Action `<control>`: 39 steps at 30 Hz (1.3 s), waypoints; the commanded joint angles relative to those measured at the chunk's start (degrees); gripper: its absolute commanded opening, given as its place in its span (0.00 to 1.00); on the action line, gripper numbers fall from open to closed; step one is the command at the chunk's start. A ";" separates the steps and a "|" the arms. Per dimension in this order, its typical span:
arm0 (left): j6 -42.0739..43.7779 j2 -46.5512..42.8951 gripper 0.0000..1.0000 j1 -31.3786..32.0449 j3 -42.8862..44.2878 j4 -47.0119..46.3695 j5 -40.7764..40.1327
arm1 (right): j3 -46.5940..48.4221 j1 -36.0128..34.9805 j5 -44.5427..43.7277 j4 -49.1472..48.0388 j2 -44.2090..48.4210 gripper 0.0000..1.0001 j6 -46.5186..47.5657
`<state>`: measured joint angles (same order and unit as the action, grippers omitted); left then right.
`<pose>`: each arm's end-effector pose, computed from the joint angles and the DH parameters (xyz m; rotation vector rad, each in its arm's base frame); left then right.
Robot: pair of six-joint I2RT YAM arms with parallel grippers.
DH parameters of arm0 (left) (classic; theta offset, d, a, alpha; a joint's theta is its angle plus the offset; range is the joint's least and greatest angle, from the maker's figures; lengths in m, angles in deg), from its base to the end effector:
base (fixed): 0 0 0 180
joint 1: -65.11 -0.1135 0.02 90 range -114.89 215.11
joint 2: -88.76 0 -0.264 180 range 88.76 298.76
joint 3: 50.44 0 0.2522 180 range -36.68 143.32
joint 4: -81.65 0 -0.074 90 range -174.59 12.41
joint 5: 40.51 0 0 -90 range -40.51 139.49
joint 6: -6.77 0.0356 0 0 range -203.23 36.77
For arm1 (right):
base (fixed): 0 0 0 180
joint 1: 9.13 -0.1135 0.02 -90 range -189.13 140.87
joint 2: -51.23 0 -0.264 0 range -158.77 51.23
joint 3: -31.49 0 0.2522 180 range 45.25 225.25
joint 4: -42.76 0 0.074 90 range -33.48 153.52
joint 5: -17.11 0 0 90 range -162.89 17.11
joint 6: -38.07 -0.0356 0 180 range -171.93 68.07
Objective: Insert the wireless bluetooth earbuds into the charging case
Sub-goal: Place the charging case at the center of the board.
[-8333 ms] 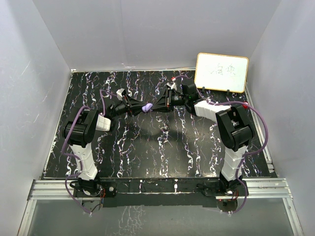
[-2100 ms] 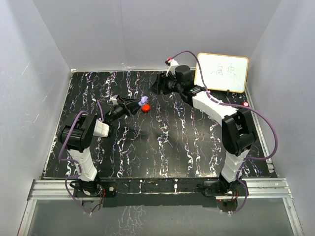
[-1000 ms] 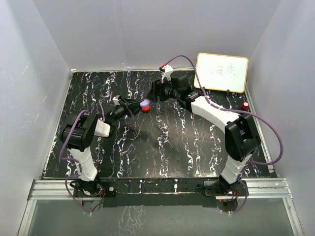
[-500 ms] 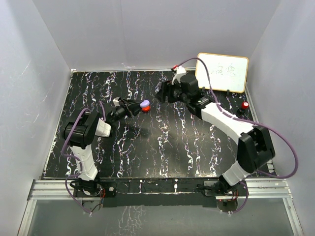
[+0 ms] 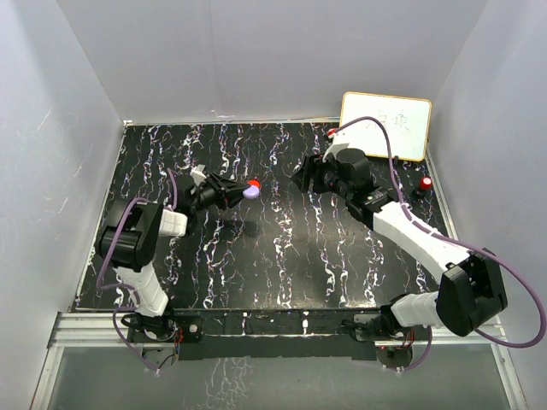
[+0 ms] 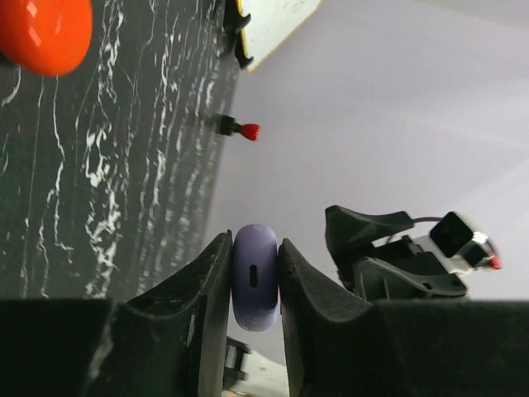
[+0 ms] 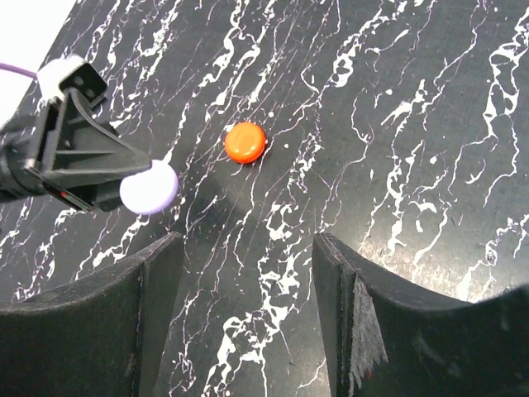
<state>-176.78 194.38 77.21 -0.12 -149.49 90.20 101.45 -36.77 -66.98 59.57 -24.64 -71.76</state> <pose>0.3231 -0.0930 0.1531 -0.7574 1.9041 -1.8696 0.2706 0.1458 0.3013 -0.2068 2.0109 0.6366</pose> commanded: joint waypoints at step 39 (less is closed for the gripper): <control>25.70 7.78 0.09 11.81 13.72 19.33 -17.84 | -12.94 9.54 3.55 -3.66 8.60 0.66 -5.13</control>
<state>-151.43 202.08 88.77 11.79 -129.14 73.50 89.04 -27.70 -64.07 59.29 -17.39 -76.53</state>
